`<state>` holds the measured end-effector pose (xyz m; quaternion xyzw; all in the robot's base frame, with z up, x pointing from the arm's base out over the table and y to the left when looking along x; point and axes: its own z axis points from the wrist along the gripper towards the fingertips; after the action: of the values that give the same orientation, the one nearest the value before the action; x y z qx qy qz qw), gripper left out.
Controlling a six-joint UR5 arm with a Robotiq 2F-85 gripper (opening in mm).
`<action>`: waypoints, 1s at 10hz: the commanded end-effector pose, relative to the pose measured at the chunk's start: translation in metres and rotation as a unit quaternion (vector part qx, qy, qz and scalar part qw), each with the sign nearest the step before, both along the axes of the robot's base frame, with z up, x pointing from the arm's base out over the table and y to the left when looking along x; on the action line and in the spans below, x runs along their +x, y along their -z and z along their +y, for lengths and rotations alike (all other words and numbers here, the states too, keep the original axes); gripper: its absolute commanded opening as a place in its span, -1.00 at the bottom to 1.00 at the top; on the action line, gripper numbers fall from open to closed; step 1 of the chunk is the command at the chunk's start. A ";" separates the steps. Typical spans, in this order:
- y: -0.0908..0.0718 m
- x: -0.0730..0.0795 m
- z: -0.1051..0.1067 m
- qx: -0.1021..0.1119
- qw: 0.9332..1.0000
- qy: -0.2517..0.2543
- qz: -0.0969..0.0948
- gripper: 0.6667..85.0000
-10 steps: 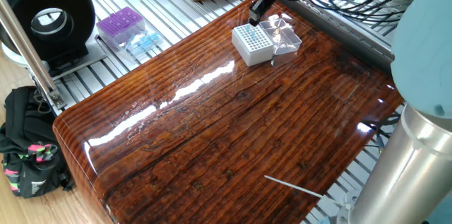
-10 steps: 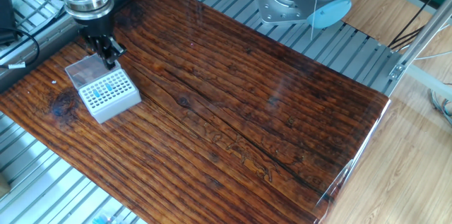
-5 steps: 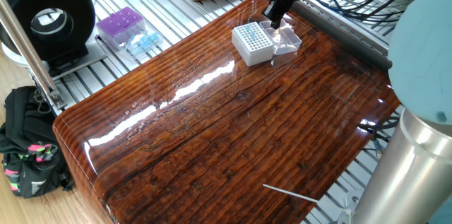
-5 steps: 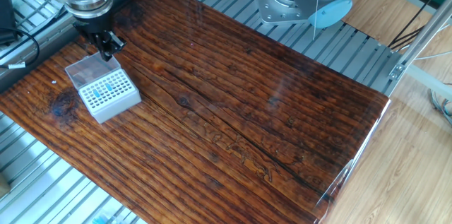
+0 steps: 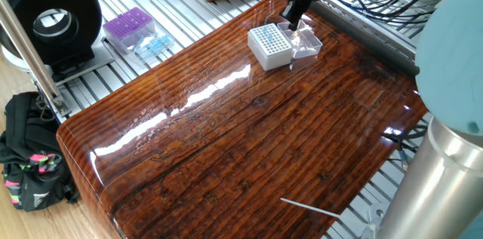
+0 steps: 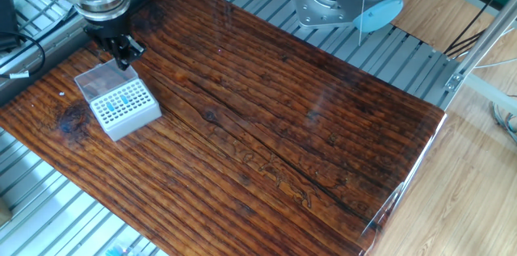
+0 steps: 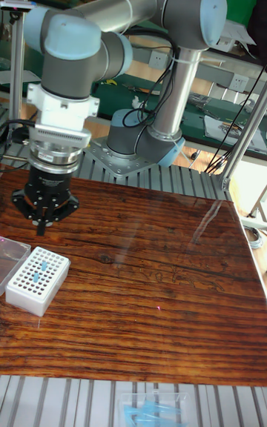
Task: Insert a medium pipette tip into the holder for medium pipette tips
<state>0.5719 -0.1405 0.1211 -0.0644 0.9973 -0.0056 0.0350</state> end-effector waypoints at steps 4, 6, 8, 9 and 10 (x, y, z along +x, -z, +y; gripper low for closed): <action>-0.045 0.011 0.134 0.065 0.989 0.126 -0.051 -0.99; -0.037 0.001 0.140 0.054 0.988 0.133 -0.058 -0.99; -0.026 -0.017 0.146 0.044 0.991 0.120 -0.051 -0.99; -0.023 -0.023 0.136 0.020 0.994 0.097 -0.043 -0.99; -0.021 -0.021 0.126 -0.001 0.997 0.070 -0.038 -0.99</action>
<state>0.5591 -0.0113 0.1468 0.0356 0.9961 0.0117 0.0794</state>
